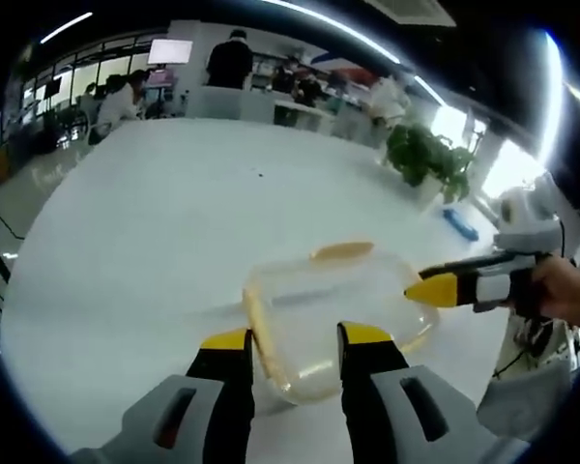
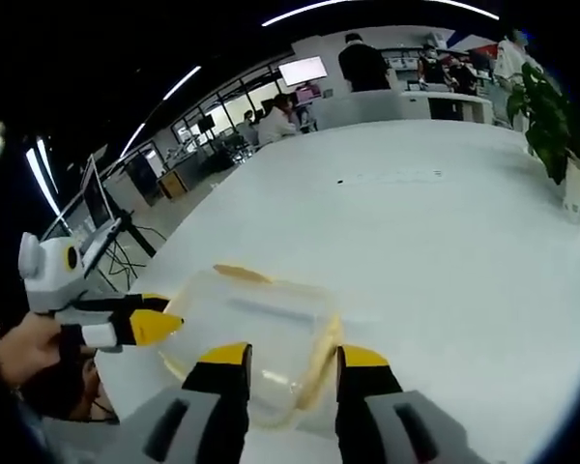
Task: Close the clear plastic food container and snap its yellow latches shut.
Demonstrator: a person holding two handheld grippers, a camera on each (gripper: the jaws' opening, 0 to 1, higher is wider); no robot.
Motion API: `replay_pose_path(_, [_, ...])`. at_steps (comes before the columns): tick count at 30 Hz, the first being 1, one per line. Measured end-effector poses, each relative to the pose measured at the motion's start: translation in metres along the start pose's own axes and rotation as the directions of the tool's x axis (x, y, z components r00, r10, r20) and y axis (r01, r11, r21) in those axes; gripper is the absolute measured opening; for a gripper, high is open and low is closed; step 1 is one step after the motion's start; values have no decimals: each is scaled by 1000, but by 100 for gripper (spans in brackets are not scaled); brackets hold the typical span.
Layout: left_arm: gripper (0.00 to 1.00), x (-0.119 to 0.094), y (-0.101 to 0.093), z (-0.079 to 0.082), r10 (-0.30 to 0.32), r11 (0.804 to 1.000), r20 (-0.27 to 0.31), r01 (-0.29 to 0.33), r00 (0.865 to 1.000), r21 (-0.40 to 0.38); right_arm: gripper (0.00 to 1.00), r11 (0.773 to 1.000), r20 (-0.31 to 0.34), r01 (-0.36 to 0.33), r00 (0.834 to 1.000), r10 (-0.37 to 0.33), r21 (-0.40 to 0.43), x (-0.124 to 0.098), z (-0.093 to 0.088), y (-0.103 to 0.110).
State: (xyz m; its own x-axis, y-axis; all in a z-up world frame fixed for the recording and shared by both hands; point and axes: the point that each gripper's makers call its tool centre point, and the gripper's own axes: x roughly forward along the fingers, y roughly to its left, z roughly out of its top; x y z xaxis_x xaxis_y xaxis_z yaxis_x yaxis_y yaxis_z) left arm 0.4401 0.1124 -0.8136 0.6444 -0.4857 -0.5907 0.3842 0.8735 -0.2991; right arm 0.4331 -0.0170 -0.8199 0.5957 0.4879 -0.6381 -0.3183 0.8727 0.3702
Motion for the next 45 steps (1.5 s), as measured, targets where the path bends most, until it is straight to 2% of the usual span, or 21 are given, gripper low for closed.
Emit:
replay_pose_path(5, [33, 0, 1, 1, -10, 1000, -15, 10, 1000, 8, 39, 1000, -3, 7, 1000, -7, -10, 1, -1, 0])
replay_pose_path(8, [29, -3, 4, 7, -4, 997, -11, 4, 1000, 73, 40, 1000, -8, 17, 1000, -17, -27, -1, 1, -3])
replay_pose_path(10, [33, -5, 4, 12, 4, 998, 5, -4, 1000, 63, 42, 999, -2, 32, 999, -33, -35, -7, 3, -7])
replay_pose_path(12, [38, -8, 2, 25, -6, 998, 53, 2, 999, 64, 42, 998, 12, 41, 999, -40, -44, -11, 7, -9])
replay_pose_path(14, [38, -9, -4, 32, -29, 995, 59, 24, 998, 98, 42, 998, 17, 42, 999, -41, -51, -14, 9, -10])
replay_pose_path(17, [38, -9, -12, 39, -58, 977, 54, 46, 997, 206, 41, 996, 52, 35, 998, -31, -77, -19, 17, -9])
replay_pose_path(20, [38, -6, -24, 45, -114, 949, 66, 89, 991, 303, 40, 995, 92, 26, 996, -17, -99, -22, 25, -2])
replay_pose_path(22, [39, -4, -25, 41, -119, 936, 30, 102, 992, 336, 40, 993, 95, 7, 995, 5, -117, -22, 26, 4])
replay_pose_path(27, [38, -4, -34, 44, -162, 919, 37, 137, 986, 371, 40, 987, 99, -17, 995, 33, -157, -20, 27, 14])
replay_pose_path(32, [40, -3, -44, 41, -203, 905, 21, 179, 979, 385, 44, 972, 68, -40, 996, 58, -233, -15, 22, 24])
replay_pose_path(34, [40, -1, -48, 39, -231, 903, 21, 206, 973, 377, 43, 969, 66, -55, 995, 73, -241, -13, 23, 29])
replay_pose_path(41, [41, 4, -51, 35, -242, 890, 4, 220, 970, 399, 38, 962, 72, -100, 990, 122, -255, -6, 30, 44])
replay_pose_path(45, [41, 5, -54, 32, -253, 881, -9, 234, 968, 410, 34, 948, 43, -142, 986, 160, -285, 1, 31, 53])
